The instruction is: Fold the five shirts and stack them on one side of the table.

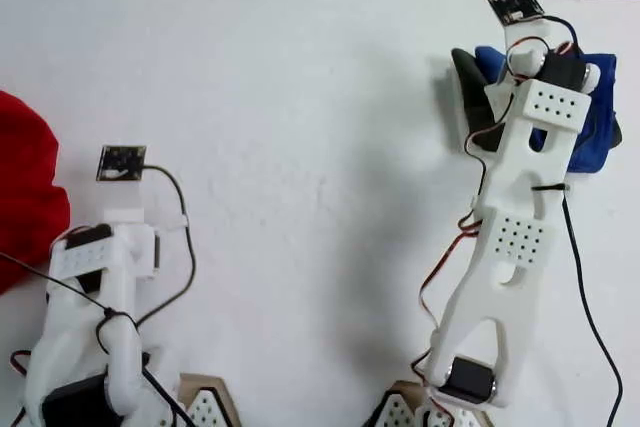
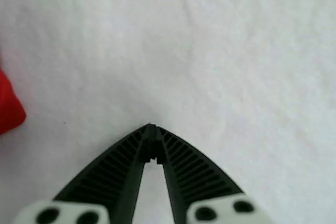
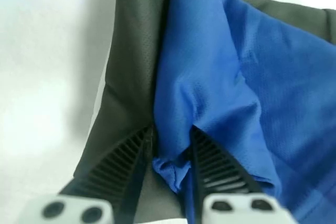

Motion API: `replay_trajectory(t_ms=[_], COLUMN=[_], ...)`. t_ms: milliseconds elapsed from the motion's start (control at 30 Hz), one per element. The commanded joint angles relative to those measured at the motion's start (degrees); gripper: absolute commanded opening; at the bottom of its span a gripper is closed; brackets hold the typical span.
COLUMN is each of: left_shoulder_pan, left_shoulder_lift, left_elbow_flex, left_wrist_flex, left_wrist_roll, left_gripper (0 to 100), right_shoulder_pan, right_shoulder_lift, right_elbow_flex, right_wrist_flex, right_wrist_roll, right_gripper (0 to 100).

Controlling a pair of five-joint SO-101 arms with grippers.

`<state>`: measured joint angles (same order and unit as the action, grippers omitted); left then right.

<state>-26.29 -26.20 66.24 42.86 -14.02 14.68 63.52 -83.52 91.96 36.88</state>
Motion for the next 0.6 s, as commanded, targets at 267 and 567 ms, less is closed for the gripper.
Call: replay_trajectory(t_ms=[267, 567], left_shoulder_pan=[-0.2, -0.2], left_shoulder_lift=[-1.1, -1.1], left_elbow_flex=[-0.3, -0.3], left_wrist_flex=[-0.8, -0.8], left_wrist_roll=[0.1, 0.1], left_gripper=[3, 3], right_shoulder_pan=[0.0, -0.7], right_shoulder_lift=[-4.7, -6.5], right_elbow_flex=[-2.2, -2.2], right_wrist_flex=[0.3, 1.3], right_wrist_roll=[-1.6, -6.9], right_gripper=[17.6, 15.7])
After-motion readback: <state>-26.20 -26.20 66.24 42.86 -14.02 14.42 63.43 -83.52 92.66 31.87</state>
